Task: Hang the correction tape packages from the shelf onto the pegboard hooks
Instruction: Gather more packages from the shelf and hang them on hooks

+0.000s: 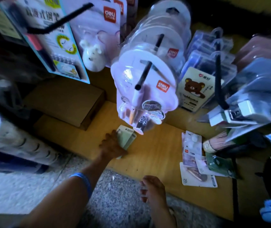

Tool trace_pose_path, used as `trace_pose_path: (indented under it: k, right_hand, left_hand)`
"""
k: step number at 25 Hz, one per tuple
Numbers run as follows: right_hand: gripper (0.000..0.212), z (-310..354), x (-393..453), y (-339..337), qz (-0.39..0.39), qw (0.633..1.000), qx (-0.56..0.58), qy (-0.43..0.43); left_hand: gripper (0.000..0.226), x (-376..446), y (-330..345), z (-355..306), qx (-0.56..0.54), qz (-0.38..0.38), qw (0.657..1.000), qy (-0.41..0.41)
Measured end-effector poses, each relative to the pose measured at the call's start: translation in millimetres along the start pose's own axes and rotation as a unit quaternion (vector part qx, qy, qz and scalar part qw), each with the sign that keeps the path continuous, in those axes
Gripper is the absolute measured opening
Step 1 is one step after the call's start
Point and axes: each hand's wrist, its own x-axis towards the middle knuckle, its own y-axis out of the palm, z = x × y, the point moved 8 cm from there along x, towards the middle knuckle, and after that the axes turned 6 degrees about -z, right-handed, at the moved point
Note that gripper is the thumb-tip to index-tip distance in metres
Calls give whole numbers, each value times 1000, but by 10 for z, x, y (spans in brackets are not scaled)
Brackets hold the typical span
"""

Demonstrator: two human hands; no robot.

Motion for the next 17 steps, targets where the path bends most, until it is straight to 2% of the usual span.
trace_pose_path:
  k: [2,4,5,6,8,11,14,15,16,17]
  right_hand:
    - [11,13,-109,11,-19,1000,-2,-20]
    - [40,17,-70,-18,-66,995,-36,-71]
    - [45,70,-147,-12,-73,991,-63,-97]
    - [37,163,-308,20,-65,991,-41,-113]
    - [12,470,-862,45,-47,986,42,-156]
    - [28,776,-1504,-72,-47,961,145,-230]
    - [28,981,-2106,-110,-15,944,165,-285]
    - [24,1075,-2309,-143,-4,938,156,-310]
    - [20,1174,-2509,-200,5,930,153,-333]
    - [19,1290,-2699,-276,11,923,155,-353]
  left_hand:
    - [132,-917,-456,-474,-20,43,998,35]
    - [120,-1394,-590,-640,-28,80,995,61]
    - [111,-1607,-655,-707,-34,102,992,71]
    - [105,-1799,-732,-785,-35,102,989,97]
    - [107,-2206,-953,-1028,-19,81,979,184]
    - [102,-2735,-1402,-1310,-55,47,960,271]
    - [106,-3101,-1898,-1408,-186,142,931,280]
    - [102,-3228,-2122,-1428,-211,151,925,279]
    - [96,-3338,-2374,-1451,-210,129,929,276]
    - [91,-3404,-2647,-1457,-167,63,944,277]
